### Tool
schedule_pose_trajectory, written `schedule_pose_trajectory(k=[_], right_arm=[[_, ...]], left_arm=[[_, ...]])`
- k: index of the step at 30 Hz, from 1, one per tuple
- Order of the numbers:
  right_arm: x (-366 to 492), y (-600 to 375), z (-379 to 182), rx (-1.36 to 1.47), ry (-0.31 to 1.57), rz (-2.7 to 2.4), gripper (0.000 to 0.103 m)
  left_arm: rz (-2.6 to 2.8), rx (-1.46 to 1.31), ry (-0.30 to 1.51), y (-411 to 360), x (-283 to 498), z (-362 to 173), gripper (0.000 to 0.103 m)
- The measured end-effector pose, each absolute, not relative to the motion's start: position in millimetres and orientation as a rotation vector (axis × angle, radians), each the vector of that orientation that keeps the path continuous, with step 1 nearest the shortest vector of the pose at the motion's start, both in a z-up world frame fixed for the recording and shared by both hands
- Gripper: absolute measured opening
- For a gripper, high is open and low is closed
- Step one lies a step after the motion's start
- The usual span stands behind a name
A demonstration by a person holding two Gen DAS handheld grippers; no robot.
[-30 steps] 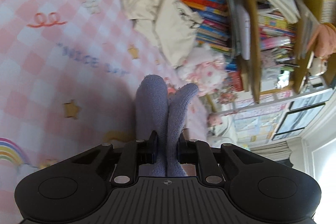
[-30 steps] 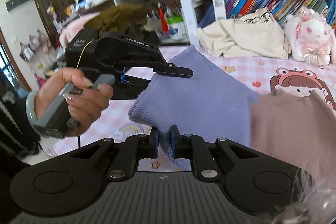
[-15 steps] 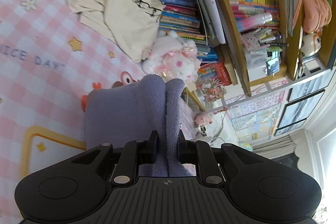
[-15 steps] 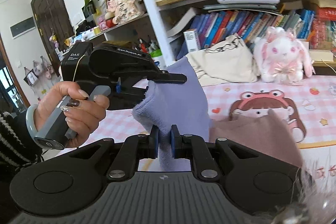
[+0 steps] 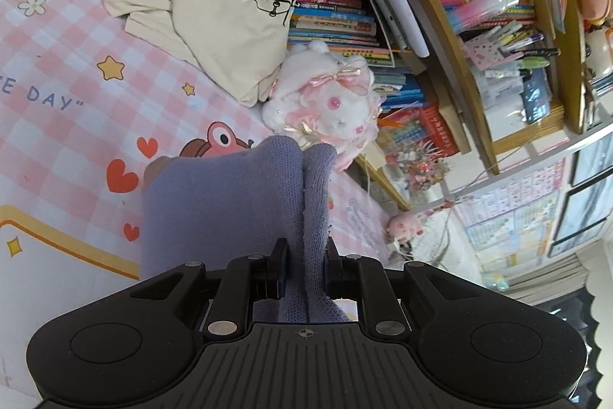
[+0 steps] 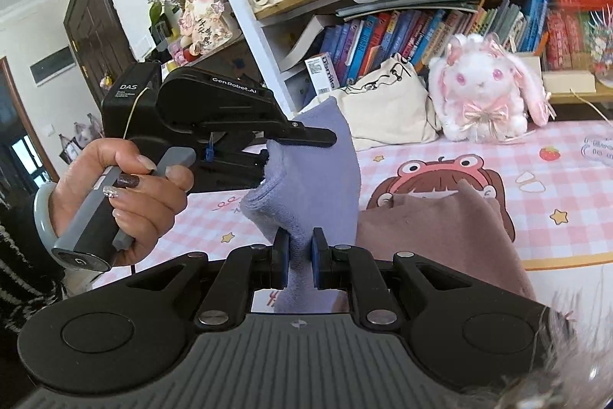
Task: Fold clothes
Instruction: 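Lift the sweater edge with both tools and fold it over the other half, then lay the folded half down and open both tools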
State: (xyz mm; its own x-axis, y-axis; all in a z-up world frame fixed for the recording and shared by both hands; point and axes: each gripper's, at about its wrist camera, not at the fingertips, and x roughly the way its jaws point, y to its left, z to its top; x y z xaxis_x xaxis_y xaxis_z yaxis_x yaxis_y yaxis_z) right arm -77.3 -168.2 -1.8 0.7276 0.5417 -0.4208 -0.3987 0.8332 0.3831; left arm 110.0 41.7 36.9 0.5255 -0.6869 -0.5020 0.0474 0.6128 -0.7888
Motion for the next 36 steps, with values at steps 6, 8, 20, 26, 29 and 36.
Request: schedule_pose_trajectory(k=[6, 8, 20, 26, 29, 36], right_arm=[[-72.2, -191.8, -12.7, 0.302, 0.570, 0.522, 0.011], [-71.3, -198.8, -17.4, 0.305, 0.578, 0.512, 0.012], [-64.2, -239.8, -62.1, 0.366, 0.740, 0.381, 0.013], [-55.6, -256.4, -79.1, 0.424, 0.828, 0.338, 0.047], [-46.6, -263.1, -75.6, 0.468, 0.806, 0.342, 0.057], [-6.8, -257.3, -79.0, 0.437, 0.888, 0.363, 0.059]], left_arm=[[-0.464, -0.782, 0.936, 16.2, 111.9, 31.7, 0.017], [-0.456, -0.780, 0.939, 7.9, 113.3, 28.9, 0.018], [-0.559, -0.740, 0.916, -35.6, 121.6, 25.0, 0.031], [-0.573, -0.438, 0.918, -38.3, 83.4, 33.8, 0.031], [-0.557, -0.300, 0.929, -36.1, 57.3, 27.9, 0.031], [-0.522, -0.302, 0.922, -24.4, 30.4, 13.4, 0.031]])
